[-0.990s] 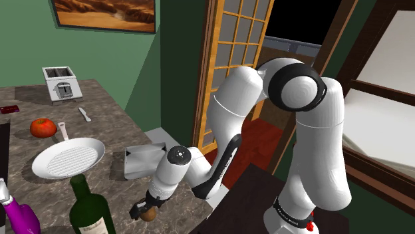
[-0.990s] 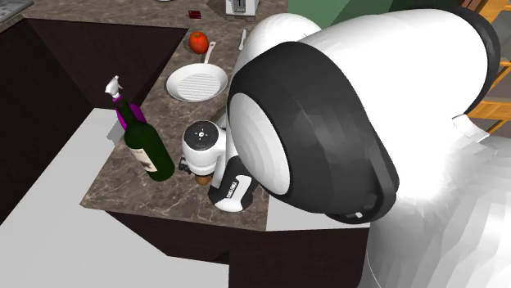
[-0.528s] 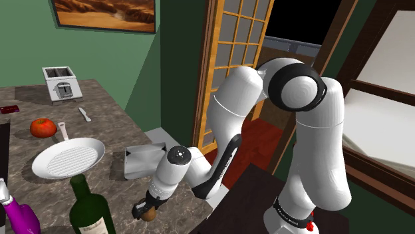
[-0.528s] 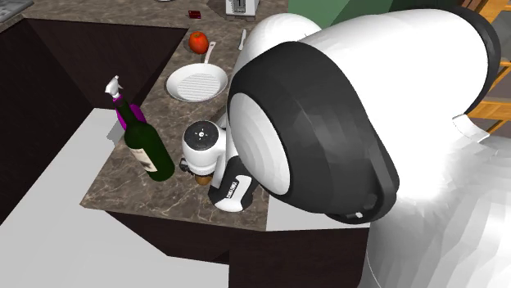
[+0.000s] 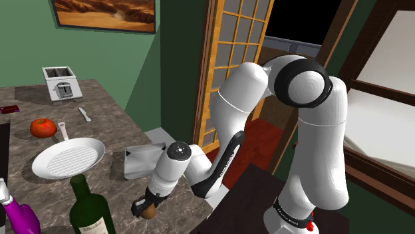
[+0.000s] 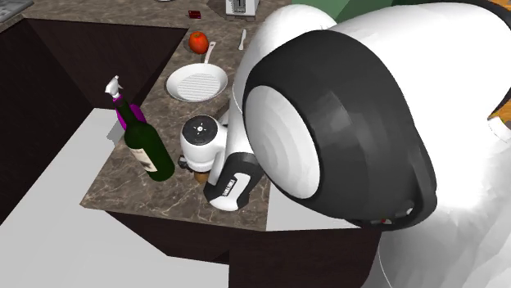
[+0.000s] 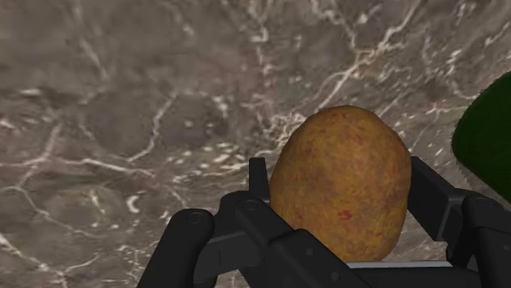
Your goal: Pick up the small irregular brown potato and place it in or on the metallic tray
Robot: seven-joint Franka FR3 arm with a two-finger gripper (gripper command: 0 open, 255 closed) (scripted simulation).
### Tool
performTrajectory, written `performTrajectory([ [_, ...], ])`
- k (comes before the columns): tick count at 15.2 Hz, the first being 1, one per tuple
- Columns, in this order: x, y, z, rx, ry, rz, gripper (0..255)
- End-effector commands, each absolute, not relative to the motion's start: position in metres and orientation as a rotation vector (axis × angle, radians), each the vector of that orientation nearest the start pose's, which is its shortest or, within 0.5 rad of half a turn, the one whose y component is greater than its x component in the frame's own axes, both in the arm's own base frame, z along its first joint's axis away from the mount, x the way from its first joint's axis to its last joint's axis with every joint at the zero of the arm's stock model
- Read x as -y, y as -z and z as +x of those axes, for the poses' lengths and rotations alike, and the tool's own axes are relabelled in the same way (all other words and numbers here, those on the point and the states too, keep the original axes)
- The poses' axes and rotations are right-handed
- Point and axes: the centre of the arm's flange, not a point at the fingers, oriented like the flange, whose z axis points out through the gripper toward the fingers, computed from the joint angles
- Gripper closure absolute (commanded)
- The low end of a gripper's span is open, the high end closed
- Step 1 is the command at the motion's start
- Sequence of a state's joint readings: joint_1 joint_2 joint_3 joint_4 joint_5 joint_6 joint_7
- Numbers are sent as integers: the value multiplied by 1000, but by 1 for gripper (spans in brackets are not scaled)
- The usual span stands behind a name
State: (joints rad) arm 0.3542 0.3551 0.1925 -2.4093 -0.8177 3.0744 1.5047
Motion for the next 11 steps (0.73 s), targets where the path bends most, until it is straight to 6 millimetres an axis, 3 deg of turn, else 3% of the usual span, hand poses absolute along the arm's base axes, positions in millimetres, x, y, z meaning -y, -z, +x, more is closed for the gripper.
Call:
performTrajectory([
  [1, -313, -207, 393, -251, 390, -2898, 255],
  [11, -313, -260, 393, -251, 390, -2898, 255],
])
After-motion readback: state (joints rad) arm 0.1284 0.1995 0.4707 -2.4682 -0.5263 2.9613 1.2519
